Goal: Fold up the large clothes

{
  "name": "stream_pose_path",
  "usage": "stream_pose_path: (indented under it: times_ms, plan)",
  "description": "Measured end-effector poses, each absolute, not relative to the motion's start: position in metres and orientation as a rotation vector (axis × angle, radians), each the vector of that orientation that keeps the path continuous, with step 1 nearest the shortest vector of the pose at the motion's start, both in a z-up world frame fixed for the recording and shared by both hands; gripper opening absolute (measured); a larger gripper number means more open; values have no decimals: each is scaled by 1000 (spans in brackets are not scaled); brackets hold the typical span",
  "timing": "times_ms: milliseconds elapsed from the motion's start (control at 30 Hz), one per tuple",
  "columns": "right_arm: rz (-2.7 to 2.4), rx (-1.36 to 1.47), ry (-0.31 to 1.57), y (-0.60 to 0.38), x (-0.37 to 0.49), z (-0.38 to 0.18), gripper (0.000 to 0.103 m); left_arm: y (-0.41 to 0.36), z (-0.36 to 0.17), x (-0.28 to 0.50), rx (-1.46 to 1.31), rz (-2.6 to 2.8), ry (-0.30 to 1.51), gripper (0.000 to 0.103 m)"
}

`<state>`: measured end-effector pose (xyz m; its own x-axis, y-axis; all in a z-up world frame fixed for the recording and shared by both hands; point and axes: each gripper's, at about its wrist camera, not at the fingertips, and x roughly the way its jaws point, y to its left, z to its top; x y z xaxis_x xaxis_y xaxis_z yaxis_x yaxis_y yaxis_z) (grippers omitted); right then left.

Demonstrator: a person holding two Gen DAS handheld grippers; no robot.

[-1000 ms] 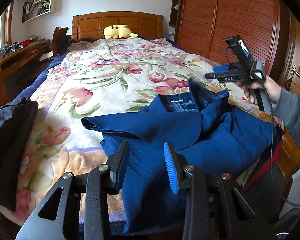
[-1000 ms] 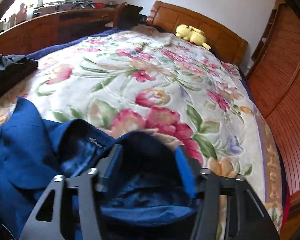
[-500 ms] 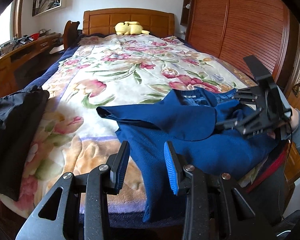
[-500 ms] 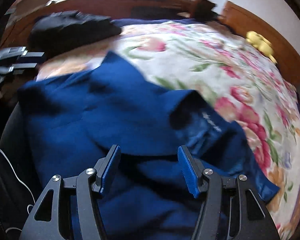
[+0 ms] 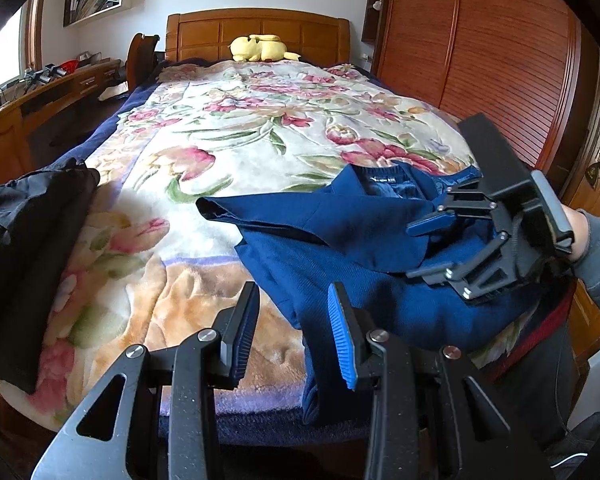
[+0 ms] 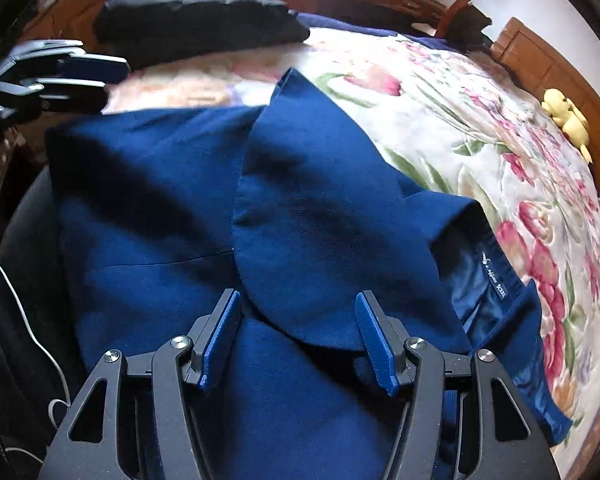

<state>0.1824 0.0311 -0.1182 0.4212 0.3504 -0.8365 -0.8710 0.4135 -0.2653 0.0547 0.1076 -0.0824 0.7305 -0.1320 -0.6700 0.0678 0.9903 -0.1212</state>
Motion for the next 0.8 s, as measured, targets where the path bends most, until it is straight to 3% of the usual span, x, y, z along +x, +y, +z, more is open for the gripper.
stream_pose_path:
  times_ms: [33,67,100,500,567,633,800]
  plan:
    - [874,-799,783,34,186,-120,24,107,-83,55,-89,-112,746,36]
    - [869,-812,784,36,189,-122,8,106,-83,54,-87,-114,748,36]
    - [849,-834,767,38,191,-122,2,106,-84,54,-86,-117,749,36]
    - [489,-574,540,20,285,-54,2,87,-73,54,-68,-164,725,36]
    - [482,-487,524,11,295,-41,16,85,-73,54,-63,-170,725,36]
    - [530,-431,532,5,294,-34,59,81,-73,55,-61,-175,726,36]
    - [629,-438,610,-10,281,-49,64,77,-78,59,-64,-186,737,36]
